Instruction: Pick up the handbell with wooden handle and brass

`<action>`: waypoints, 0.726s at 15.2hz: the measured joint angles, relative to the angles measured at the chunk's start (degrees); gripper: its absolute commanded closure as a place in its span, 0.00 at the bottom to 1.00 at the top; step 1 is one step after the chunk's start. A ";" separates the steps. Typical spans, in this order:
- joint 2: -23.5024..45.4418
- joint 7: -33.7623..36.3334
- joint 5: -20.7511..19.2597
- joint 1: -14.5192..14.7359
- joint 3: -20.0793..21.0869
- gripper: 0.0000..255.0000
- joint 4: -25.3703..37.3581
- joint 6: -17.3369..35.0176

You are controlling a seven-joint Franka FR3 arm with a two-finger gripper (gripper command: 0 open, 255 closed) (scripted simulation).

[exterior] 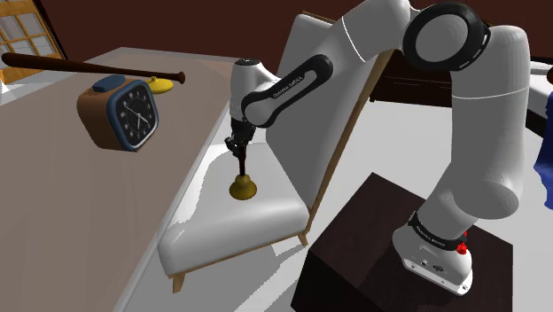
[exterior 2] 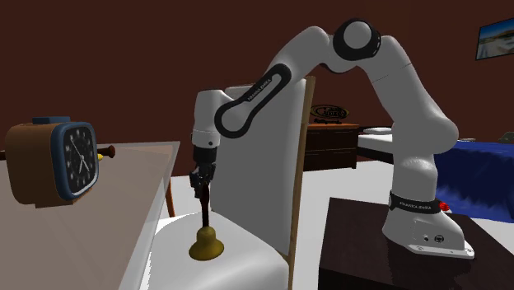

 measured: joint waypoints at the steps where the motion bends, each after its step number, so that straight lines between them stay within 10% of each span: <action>1: -0.37 -0.03 0.12 -0.01 0.09 1.00 0.04 -0.43; 11: -4.42 -1.32 1.73 -0.69 0.98 1.00 1.97 -6.31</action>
